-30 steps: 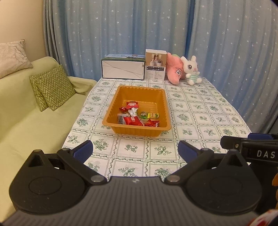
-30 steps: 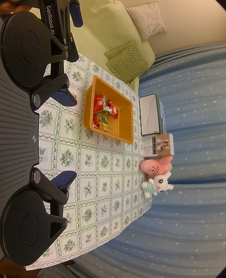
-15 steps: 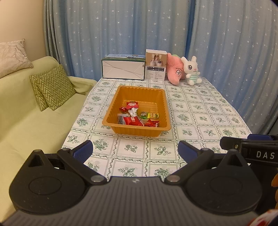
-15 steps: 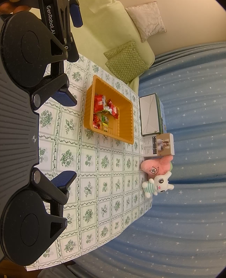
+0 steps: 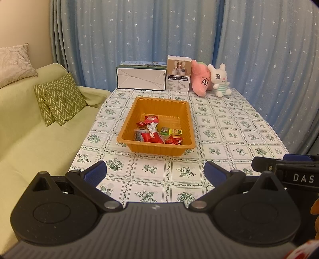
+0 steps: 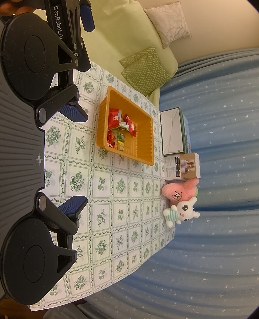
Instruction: Organize snacks
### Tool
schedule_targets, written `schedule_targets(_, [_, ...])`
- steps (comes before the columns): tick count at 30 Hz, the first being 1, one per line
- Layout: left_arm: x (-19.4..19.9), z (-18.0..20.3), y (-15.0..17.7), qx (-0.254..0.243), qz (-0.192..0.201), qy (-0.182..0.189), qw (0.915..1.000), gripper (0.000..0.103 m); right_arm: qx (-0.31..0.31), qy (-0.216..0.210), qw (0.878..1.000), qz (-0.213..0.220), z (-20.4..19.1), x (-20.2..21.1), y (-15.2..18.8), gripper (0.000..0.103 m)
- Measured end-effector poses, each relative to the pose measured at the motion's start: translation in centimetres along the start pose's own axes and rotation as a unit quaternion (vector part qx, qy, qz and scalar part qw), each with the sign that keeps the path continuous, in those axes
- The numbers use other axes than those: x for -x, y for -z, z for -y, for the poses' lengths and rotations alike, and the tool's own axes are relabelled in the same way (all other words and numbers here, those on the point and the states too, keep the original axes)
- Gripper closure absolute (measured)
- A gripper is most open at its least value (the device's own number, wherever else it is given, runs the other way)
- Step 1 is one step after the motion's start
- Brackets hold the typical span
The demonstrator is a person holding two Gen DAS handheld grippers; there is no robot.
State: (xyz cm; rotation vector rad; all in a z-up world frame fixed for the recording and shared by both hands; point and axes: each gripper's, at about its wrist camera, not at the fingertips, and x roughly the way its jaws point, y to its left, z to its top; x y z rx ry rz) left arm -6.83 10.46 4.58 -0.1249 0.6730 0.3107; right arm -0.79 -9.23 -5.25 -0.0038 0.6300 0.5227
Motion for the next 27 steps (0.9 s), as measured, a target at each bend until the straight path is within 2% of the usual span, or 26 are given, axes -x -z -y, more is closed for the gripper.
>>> schedule_targets(27, [-0.29, 0.18, 0.39, 0.011, -0.003, 0.007, 0.9999, 0.0, -0.001, 0.001, 1.0, -0.001, -0.11, -0.26, 0.25, 0.022])
